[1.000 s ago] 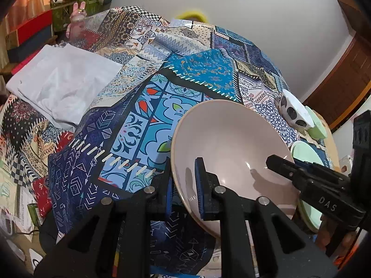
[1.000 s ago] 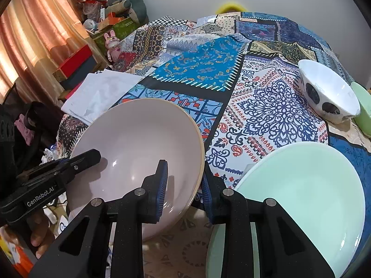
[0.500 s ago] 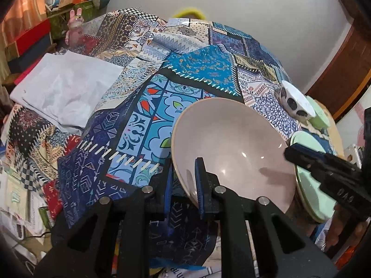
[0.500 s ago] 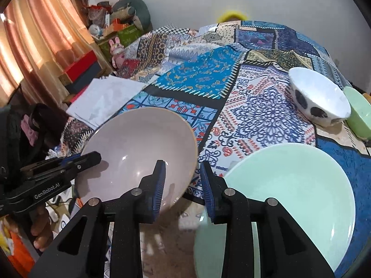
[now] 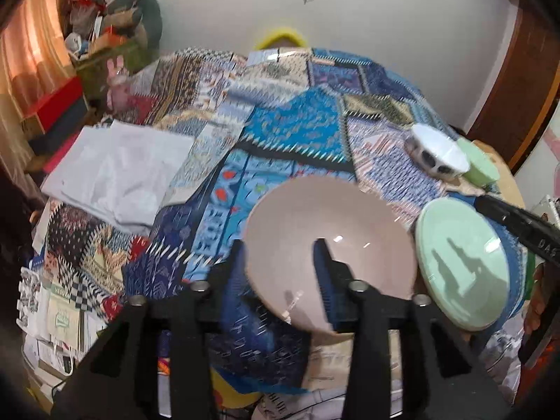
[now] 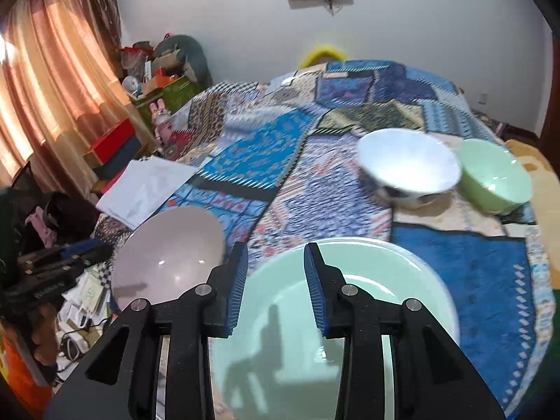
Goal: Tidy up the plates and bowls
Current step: 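Carry the pink bowl with the left tool onto the plate stack held by the right tool, then open the left tool to release the pink bowl onto the stack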
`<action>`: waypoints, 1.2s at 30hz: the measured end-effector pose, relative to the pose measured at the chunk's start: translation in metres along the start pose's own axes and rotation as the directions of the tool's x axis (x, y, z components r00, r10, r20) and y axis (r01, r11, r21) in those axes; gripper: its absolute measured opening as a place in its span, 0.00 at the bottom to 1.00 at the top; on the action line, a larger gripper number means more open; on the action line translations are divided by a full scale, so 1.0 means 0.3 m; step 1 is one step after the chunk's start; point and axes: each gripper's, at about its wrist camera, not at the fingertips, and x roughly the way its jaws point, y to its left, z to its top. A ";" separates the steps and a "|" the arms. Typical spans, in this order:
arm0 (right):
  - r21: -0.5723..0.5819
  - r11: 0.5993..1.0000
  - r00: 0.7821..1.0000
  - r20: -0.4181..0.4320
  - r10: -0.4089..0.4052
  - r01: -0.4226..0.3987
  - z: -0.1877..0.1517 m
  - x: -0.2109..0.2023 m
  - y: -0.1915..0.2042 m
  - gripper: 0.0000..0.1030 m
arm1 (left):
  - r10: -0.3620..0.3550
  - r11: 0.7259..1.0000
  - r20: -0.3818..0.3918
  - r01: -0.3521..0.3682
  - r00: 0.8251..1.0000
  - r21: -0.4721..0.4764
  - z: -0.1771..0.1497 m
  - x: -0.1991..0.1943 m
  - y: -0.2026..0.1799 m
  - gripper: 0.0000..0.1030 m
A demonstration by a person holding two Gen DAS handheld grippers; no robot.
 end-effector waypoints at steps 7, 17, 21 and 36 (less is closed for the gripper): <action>0.027 0.997 0.997 0.043 -0.069 0.067 0.013 -0.074 -0.145 0.34 | -0.016 0.997 0.044 0.013 0.999 0.071 0.090 -0.015 -0.171 0.53; 0.084 0.989 0.990 0.073 -0.125 0.118 0.049 -0.097 -0.330 0.44 | -0.092 0.983 0.031 0.086 0.995 0.163 0.213 0.088 -0.429 0.71; 0.078 0.987 0.987 0.074 -0.145 0.139 0.078 -0.076 -0.381 0.44 | -0.110 0.979 -0.039 0.116 0.993 0.167 0.260 0.188 -0.498 0.71; 0.145 0.983 0.994 -0.024 -0.107 0.110 0.139 0.138 -0.532 0.44 | -0.048 0.977 -0.142 0.076 0.989 0.197 0.393 0.529 -0.668 0.71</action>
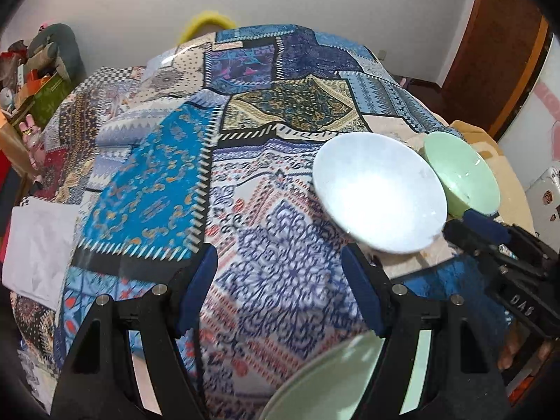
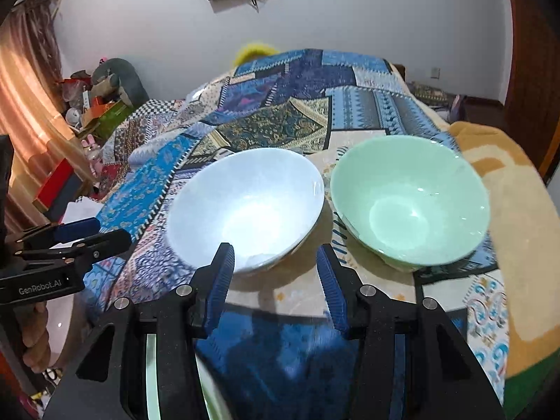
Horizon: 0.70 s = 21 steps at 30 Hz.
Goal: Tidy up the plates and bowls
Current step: 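Open the left tool to release the pink bowl onto the stack, then grasp the white spotted bowl rim with the left tool and lift it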
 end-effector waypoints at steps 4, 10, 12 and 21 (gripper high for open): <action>0.021 1.000 0.999 -0.027 0.021 -0.021 0.017 0.042 -0.021 0.44 | -0.007 1.000 -0.007 0.007 1.000 0.014 0.043 0.053 -0.023 0.71; 0.046 0.998 0.998 -0.041 0.044 -0.042 0.031 0.078 -0.032 0.44 | -0.017 0.997 -0.042 0.020 0.999 0.071 0.097 0.152 -0.071 0.56; 0.041 0.998 0.998 -0.051 0.040 -0.038 0.033 0.092 -0.026 0.44 | -0.019 0.997 -0.060 0.023 0.998 0.075 0.106 0.183 -0.080 0.50; 0.002 1.000 0.999 -0.042 0.011 -0.011 0.042 0.119 -0.009 0.44 | -0.020 0.998 -0.093 0.026 0.995 0.055 0.128 0.294 -0.084 0.28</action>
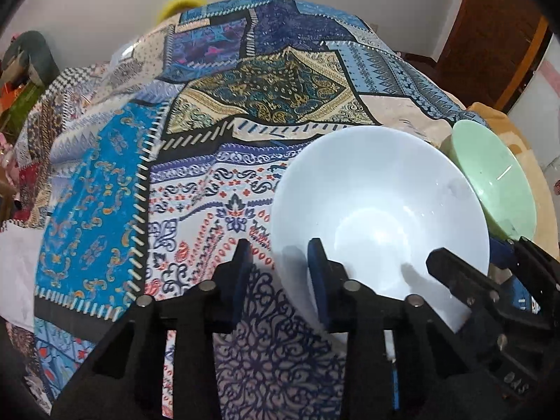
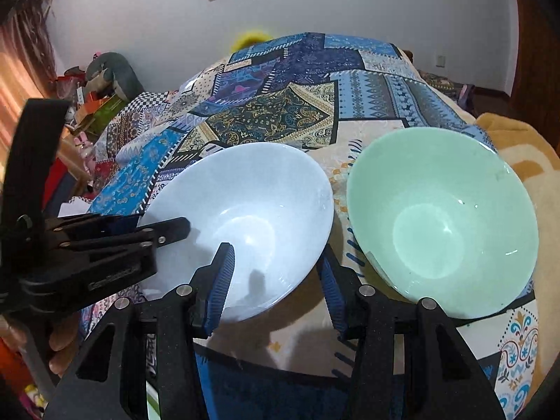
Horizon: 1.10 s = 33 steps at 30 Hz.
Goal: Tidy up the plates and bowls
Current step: 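Grasp the white spotted bowl rim with the left tool and lift it, then carry the white bowl with the left tool toward the stack in the right tool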
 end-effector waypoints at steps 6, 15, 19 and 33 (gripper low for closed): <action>0.012 1.000 1.000 0.005 0.002 -0.002 -0.005 0.001 -0.014 0.38 | 0.005 0.999 0.006 -0.005 1.000 0.033 -0.005 -0.006 -0.034 0.16; -0.036 0.999 1.000 0.001 0.012 -0.012 -0.048 -0.061 0.043 0.38 | -0.001 0.998 -0.012 0.002 1.000 0.067 -0.102 -0.112 -0.050 0.20; -0.046 0.998 0.999 -0.012 0.045 -0.045 -0.083 -0.088 0.053 0.38 | -0.022 0.998 -0.024 0.024 0.999 0.060 -0.149 -0.145 -0.037 0.20; -0.022 0.999 1.000 -0.013 0.024 -0.024 -0.047 -0.025 0.020 0.23 | 0.011 0.995 0.047 -0.016 0.999 0.103 -0.202 -0.161 -0.061 0.20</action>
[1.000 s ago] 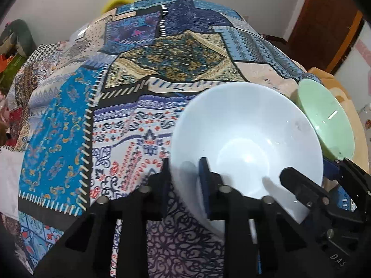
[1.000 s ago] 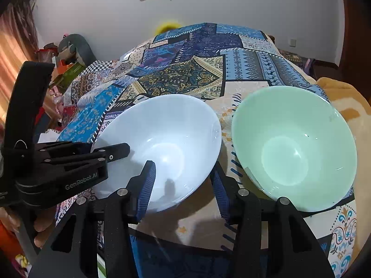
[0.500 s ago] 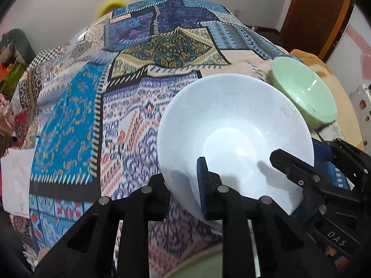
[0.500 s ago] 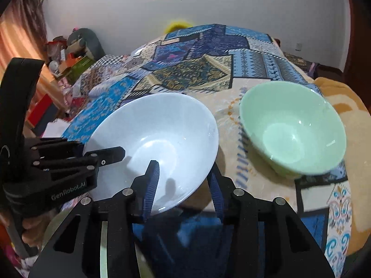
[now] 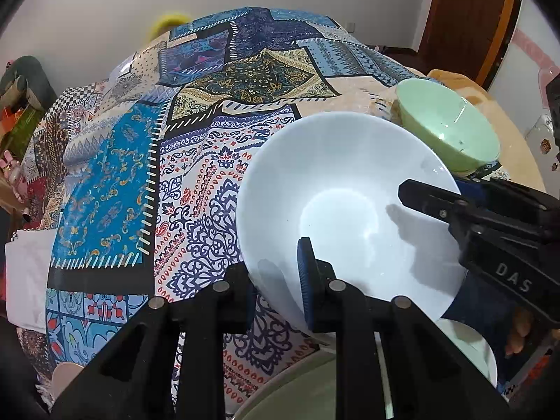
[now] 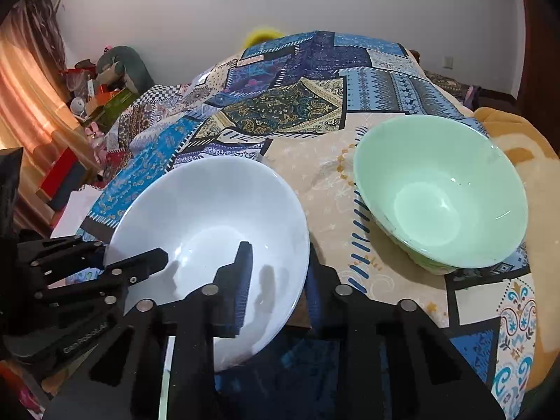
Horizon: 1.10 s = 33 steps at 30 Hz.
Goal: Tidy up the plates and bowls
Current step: 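Carry the white bowl with the left tool toward the stack in the right tool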
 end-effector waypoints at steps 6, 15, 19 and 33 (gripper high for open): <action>0.013 1.000 1.000 0.012 0.006 -0.006 -0.012 -0.024 0.001 0.23 | 0.013 1.000 0.004 -0.013 1.000 -0.002 -0.002 -0.006 -0.012 0.20; -0.001 1.000 0.996 0.088 -0.023 0.023 -0.003 -0.108 0.029 0.23 | -0.025 0.999 0.037 0.027 0.999 -0.045 -0.004 -0.079 -0.015 0.20; -0.011 1.000 0.992 0.121 -0.016 0.018 0.006 -0.160 0.056 0.23 | -0.028 0.998 0.069 0.032 0.997 -0.052 -0.010 -0.142 -0.012 0.20; -0.067 0.998 0.982 0.189 0.027 -0.014 -0.004 -0.280 0.204 0.23 | -0.010 0.994 0.173 0.029 0.985 -0.105 -0.105 -0.392 0.061 0.20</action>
